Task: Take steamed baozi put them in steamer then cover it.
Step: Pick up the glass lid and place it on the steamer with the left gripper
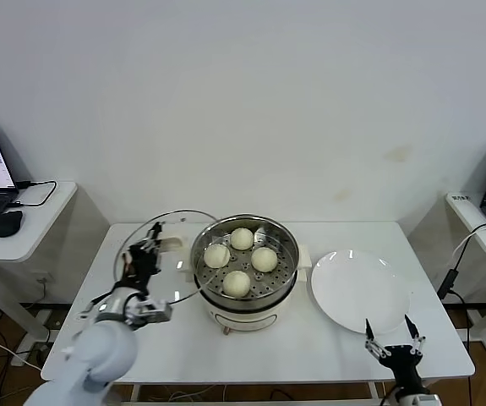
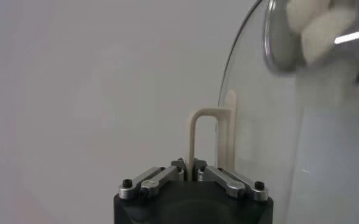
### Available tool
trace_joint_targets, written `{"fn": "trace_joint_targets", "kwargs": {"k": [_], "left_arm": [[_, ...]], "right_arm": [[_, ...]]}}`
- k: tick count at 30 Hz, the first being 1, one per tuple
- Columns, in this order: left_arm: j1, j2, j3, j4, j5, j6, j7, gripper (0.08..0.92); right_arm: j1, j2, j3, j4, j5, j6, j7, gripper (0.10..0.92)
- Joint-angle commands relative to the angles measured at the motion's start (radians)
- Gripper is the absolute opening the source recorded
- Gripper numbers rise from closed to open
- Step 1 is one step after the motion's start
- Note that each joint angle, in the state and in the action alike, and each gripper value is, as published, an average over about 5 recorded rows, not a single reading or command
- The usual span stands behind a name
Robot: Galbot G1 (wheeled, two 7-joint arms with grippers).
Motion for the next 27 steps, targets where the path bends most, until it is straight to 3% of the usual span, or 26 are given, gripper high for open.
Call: {"fn": "trace_joint_targets", "kwargs": {"k": [1,6,12,27], "left_arm": [[-0.204,-0.201,0.222,0.076,0.247,0.116,0.128,0.146],[-0.199,-0.323,0.234,0.106,0.424,0.096,0.178,0.146],[-0.193,-0.420,0.234,0.156,0.524,0.078,0.195,0.146],[-0.190,-0.497,0.239,0.275,0.626,0.049,0.195,0.146]], "right_arm": [[0.014,0.019,-0.053,-0.016,-0.089,0.012,0.017,0.823],[0.017,0.024,-0.067,-0.022,-0.102,0.015,0.019,0.823],[0.010,0.033,-0.075,-0.027,-0.114,0.019,0.018,0.823],[-0.006,0.043,-0.072,-0.037,-0.121,0.038,0.021,0.823]]}}
